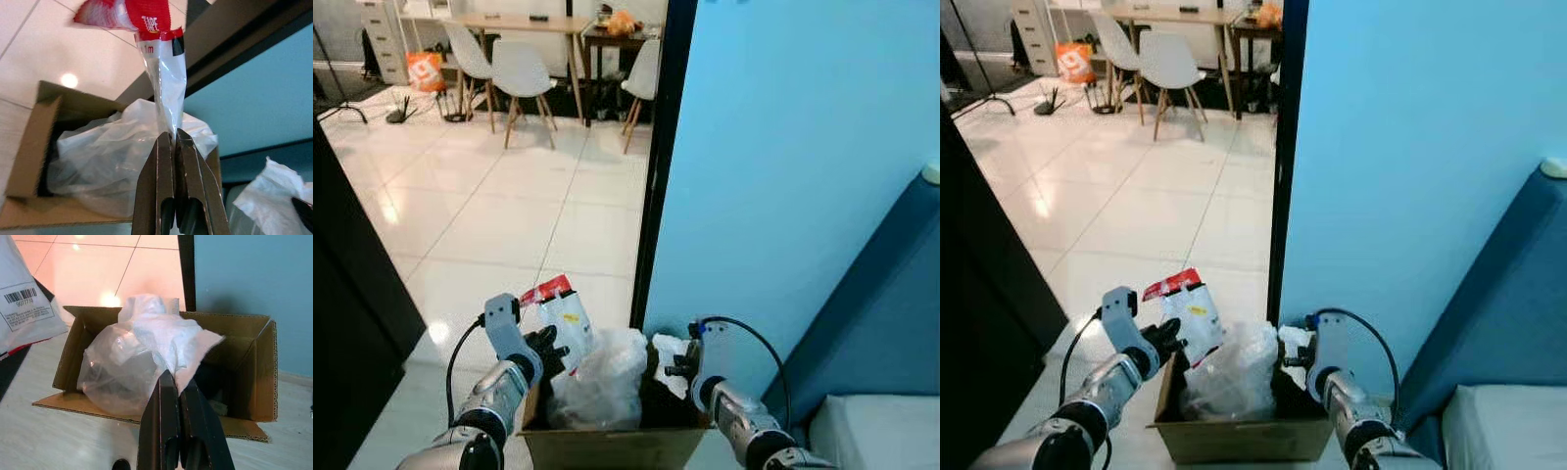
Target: Clean up the room
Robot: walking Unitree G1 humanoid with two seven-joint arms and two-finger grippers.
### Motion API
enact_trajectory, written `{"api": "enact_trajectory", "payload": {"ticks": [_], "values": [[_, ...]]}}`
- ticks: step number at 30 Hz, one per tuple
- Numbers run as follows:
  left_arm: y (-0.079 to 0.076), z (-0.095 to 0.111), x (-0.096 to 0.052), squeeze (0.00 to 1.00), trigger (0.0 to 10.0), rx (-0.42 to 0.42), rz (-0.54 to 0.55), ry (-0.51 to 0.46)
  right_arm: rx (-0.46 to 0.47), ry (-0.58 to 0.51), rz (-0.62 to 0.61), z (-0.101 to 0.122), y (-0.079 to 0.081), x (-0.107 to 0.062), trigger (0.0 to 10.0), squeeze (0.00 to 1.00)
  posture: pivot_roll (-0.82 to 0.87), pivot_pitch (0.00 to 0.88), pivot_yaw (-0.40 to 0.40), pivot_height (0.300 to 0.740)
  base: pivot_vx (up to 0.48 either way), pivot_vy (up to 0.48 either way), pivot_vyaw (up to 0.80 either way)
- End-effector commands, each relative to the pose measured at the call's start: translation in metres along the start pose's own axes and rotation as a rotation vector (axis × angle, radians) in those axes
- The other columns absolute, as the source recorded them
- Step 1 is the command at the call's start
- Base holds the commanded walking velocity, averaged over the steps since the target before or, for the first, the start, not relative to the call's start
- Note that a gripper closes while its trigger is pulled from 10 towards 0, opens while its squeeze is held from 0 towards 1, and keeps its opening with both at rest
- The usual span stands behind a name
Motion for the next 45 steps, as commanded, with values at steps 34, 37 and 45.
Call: {"api": "enact_trajectory", "payload": {"ticks": [34,37,45], "values": [[0.043,-0.014,-0.026,0.00,10.0,0.183,0.153,0.020,-0.247,0.118,-0.025,-0.007,0.010,0.004,10.0,0.00,0.15,0.143,-0.068,0.740,0.000,-0.097,0.00],[0.043,-0.010,-0.027,0.00,10.0,0.191,0.142,0.002,-0.205,0.136,-0.021,-0.011,0.012,0.003,10.0,0.00,0.17,0.168,-0.067,0.740,0.000,0.000,0.00],[0.034,0.009,-0.020,0.00,10.0,0.187,0.086,-0.070,-0.174,0.117,-0.018,0.002,0.016,0.008,10.0,0.00,0.17,0.185,-0.066,0.715,0.000,0.000,0.00]]}}
Point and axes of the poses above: a point about 5 cm out from each wrist's last joint towards the gripper, its own x axis pointing out of the wrist towards the gripper, its own z axis along the axis of the wrist's last joint, y = z × x, the point moved 1 cm from there along x, pointing out of the wrist towards the gripper, and after that the axes turned 5 degrees about -x, right-handed, at the moved point
